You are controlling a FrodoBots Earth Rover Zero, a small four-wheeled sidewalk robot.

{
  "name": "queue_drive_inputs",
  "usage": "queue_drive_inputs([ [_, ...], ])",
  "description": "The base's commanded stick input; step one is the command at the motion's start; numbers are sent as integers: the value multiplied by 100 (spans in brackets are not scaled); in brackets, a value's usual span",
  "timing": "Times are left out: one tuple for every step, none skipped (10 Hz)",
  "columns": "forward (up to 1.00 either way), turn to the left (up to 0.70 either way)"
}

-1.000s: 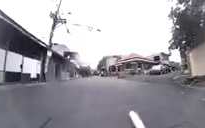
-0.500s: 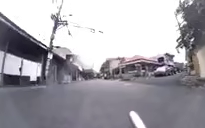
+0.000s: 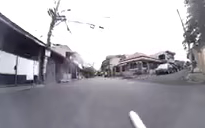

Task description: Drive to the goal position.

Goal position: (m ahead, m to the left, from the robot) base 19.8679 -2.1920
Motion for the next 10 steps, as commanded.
queue_drive_inputs([
  [85, -30],
  [85, -26],
  [85, -22],
  [85, -18],
  [85, -14],
  [85, -10],
  [85, -6],
  [85, -2],
  [85, 0],
  [85, 0],
])
